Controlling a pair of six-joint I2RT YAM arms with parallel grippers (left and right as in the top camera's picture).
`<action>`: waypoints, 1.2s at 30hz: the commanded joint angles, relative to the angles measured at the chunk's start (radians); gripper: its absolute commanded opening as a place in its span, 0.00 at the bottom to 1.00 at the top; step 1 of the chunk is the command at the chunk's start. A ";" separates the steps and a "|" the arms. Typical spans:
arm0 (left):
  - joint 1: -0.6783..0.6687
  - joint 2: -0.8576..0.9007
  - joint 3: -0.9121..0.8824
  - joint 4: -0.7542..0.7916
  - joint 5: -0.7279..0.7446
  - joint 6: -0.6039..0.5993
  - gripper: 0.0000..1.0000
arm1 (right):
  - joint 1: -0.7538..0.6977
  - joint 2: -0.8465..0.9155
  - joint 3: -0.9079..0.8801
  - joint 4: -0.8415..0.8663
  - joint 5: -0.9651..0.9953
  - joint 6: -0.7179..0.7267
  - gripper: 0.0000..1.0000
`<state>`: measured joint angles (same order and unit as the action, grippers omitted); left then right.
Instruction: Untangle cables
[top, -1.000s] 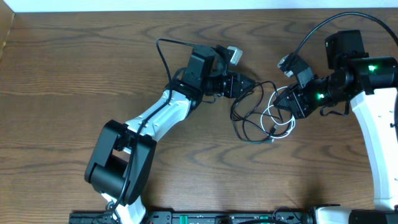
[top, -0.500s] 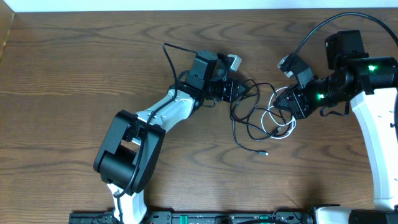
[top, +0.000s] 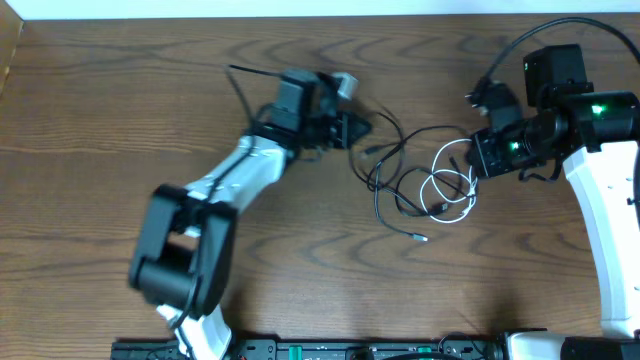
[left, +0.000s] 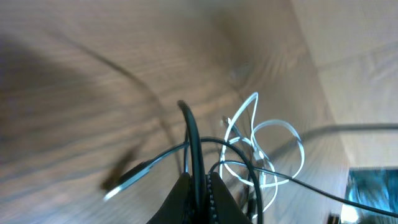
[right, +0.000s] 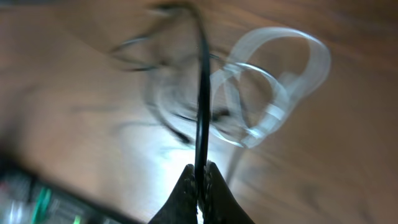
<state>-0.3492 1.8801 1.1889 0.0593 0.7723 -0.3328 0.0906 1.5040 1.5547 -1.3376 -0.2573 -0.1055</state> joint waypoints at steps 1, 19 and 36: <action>0.095 -0.133 0.004 -0.032 0.005 0.016 0.08 | 0.001 -0.011 0.001 -0.015 0.449 0.417 0.01; 0.535 -0.424 0.004 -0.198 0.005 0.043 0.07 | -0.154 0.011 0.000 -0.058 0.547 0.562 0.01; 0.812 -0.444 0.004 -0.227 0.005 0.047 0.08 | -0.324 0.026 -0.028 -0.065 0.614 0.591 0.01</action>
<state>0.4301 1.4563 1.1889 -0.1696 0.7788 -0.3096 -0.2020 1.5291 1.5352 -1.4017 0.3035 0.4648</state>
